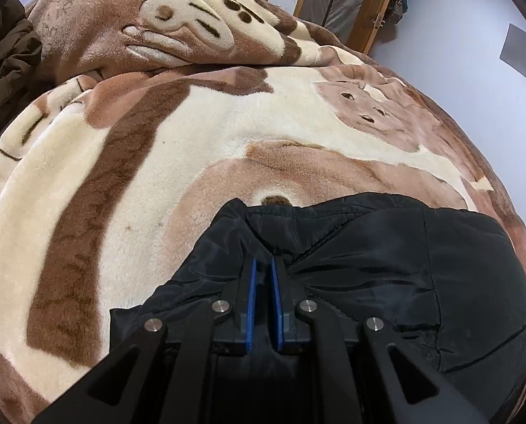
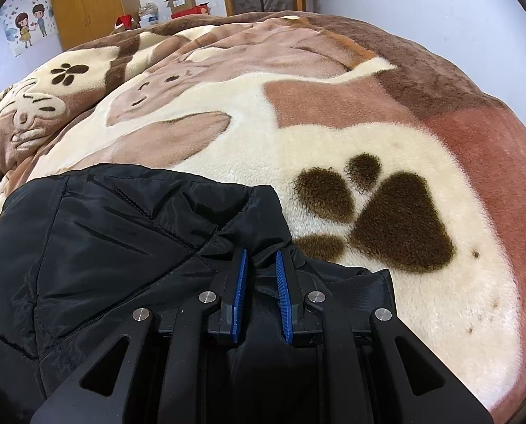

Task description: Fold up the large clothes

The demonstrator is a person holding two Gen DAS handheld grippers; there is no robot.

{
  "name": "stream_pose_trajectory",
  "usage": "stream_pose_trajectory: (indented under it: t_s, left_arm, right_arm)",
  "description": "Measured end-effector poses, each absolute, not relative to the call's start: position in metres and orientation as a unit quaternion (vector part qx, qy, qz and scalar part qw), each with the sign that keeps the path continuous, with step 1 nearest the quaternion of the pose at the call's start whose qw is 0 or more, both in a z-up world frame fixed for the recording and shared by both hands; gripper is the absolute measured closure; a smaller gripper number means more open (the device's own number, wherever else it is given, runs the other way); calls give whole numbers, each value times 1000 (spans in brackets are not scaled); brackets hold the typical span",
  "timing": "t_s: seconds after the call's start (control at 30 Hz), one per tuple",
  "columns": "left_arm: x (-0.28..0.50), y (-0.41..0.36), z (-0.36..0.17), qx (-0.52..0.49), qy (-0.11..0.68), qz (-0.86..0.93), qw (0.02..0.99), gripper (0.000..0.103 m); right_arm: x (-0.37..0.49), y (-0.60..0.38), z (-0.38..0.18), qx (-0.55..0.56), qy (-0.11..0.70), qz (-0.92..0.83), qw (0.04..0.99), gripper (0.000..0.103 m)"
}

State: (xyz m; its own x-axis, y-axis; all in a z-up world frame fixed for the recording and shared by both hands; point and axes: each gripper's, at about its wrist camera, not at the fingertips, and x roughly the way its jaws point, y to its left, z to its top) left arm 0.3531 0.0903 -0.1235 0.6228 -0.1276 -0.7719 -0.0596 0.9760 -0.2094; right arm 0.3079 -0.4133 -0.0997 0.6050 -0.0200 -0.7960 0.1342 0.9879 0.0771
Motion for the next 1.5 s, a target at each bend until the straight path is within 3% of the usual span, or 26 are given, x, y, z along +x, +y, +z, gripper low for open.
stream_pose_trajectory:
  t_s: [0.2, 0.37, 0.53, 0.7, 0.83, 1.03, 1.23, 1.33, 1.5]
  left_arm:
    - [350, 80, -106, -69, 441, 2, 895, 92]
    - [324, 76, -61, -87, 406, -13, 910, 92]
    - [306, 17, -22, -80, 374, -97, 919, 92]
    - [325, -45, -52, -61, 430, -151, 888, 92]
    - [341, -49, -88, -74, 466, -134, 871, 92]
    - [347, -53, -95, -58, 468, -122, 874, 92]
    - [327, -54, -68, -27, 448, -107, 887, 92]
    - [313, -47, -50, -24, 433, -101, 896, 92]
    - [289, -29, -26, -42, 407, -87, 908, 91]
  right_arm:
    - [306, -406, -82, 38, 453, -58, 889, 86]
    - [278, -394, -32, 54, 405, -38, 912, 84]
    - [261, -337, -5, 53, 379, 53, 922, 74]
    - [280, -295, -38, 20, 422, 87, 902, 72]
    - [295, -300, -66, 33, 452, 87, 887, 72]
    - [297, -293, -76, 16, 456, 76, 887, 72]
    - [276, -303, -41, 31, 429, 81, 899, 71]
    - [256, -308, -20, 29, 401, 83, 912, 51]
    - [228, -322, -2, 45, 377, 80, 922, 48]
